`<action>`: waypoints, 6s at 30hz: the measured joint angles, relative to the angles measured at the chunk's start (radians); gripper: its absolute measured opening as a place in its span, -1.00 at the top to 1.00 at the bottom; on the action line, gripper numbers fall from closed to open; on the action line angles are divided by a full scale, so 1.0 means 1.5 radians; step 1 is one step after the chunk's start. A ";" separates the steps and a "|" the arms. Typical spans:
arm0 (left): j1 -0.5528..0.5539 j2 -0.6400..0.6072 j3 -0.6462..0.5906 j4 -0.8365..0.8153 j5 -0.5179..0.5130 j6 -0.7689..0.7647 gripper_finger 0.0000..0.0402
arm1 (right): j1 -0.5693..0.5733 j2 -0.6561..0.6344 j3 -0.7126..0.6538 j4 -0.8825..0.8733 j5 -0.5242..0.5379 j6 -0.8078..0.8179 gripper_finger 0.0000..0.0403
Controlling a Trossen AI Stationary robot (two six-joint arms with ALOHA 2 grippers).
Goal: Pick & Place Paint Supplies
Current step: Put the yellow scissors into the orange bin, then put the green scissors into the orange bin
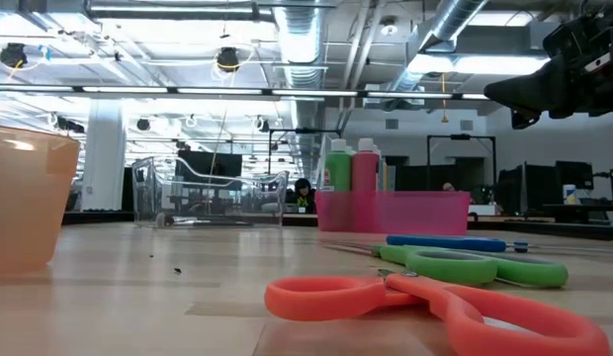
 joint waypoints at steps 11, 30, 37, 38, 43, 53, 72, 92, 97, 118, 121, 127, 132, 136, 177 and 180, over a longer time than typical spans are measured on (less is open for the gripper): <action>0.000 -0.168 0.000 0.162 0.000 -0.035 0.88 | 0.000 0.004 0.000 0.002 0.000 0.000 1.00; 0.000 -0.165 -0.001 0.018 -0.002 -0.103 0.88 | 0.000 0.005 0.000 0.000 0.000 0.000 1.00; -0.025 -0.155 -0.001 -0.368 -0.041 -0.252 0.87 | 0.000 0.005 0.000 0.000 0.000 0.000 1.00; -0.037 -0.150 -0.001 -0.437 -0.055 -0.273 0.87 | 0.000 0.005 0.000 0.000 0.000 0.000 1.00; -0.131 -0.102 -0.005 -0.719 -0.106 -0.423 0.87 | 0.000 0.005 0.000 0.000 0.000 0.000 1.00; -0.395 -0.004 -0.093 -0.674 -0.183 -0.797 0.87 | 0.000 0.005 0.000 0.000 0.000 0.000 1.00; -0.493 0.230 -0.131 -0.537 -0.192 -0.873 0.87 | 0.000 0.005 0.000 0.000 0.000 0.000 1.00; -0.503 0.324 -0.131 -0.513 -0.227 -0.802 0.87 | 0.000 0.005 0.000 0.000 0.000 0.000 1.00; -0.502 0.325 -0.131 -0.508 -0.252 -0.801 0.87 | 0.000 0.005 0.000 0.000 0.000 0.000 1.00; -0.502 0.325 -0.131 -0.507 -0.281 -0.801 0.77 | 0.000 0.004 0.000 0.000 0.000 0.000 1.00; -0.502 0.325 -0.131 -0.507 -0.281 -0.801 0.68 | 0.000 0.005 0.000 0.000 0.000 0.000 1.00; -0.502 0.324 -0.131 -0.506 -0.266 -0.801 0.52 | 0.000 0.005 0.000 0.000 0.000 0.000 1.00; -0.490 0.278 -0.131 -0.504 -0.227 -0.797 0.36 | 0.000 0.005 0.000 0.000 0.000 0.000 1.00; -0.471 0.200 -0.131 -0.508 -0.226 -0.766 0.24 | 0.000 0.005 0.000 0.000 0.000 0.000 1.00; -0.145 0.443 -0.010 0.078 -0.146 0.127 0.30 | 0.000 0.005 0.000 0.000 0.000 0.000 1.00; -0.155 0.472 -0.010 0.140 -0.146 0.155 0.30 | 0.000 0.004 0.000 0.000 0.000 0.000 1.00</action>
